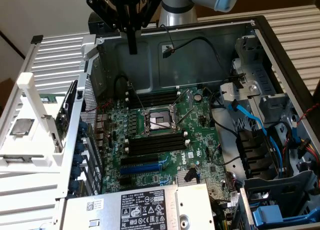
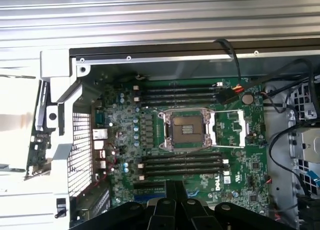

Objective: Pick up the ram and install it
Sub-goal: 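Reach for the ram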

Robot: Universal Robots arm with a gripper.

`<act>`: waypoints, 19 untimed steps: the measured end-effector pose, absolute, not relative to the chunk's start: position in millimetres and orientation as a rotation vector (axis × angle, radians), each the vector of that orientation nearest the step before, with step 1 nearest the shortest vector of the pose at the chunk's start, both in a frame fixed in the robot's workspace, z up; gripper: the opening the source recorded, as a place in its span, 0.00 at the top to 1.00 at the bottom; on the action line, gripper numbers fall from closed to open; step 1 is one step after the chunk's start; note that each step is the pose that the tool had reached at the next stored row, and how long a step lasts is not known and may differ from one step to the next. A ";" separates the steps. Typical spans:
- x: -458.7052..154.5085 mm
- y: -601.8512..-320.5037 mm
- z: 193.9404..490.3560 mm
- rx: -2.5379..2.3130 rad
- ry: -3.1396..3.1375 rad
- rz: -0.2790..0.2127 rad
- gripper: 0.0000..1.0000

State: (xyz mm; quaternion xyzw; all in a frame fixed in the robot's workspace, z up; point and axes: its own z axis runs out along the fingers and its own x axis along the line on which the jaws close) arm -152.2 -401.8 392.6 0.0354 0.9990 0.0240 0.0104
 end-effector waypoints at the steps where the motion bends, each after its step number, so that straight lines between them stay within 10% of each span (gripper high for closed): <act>1: -157.3 -401.9 392.6 0.110 3.118 0.075 0.90; 19: -224.5 -401.9 391.6 0.111 3.119 0.075 0.90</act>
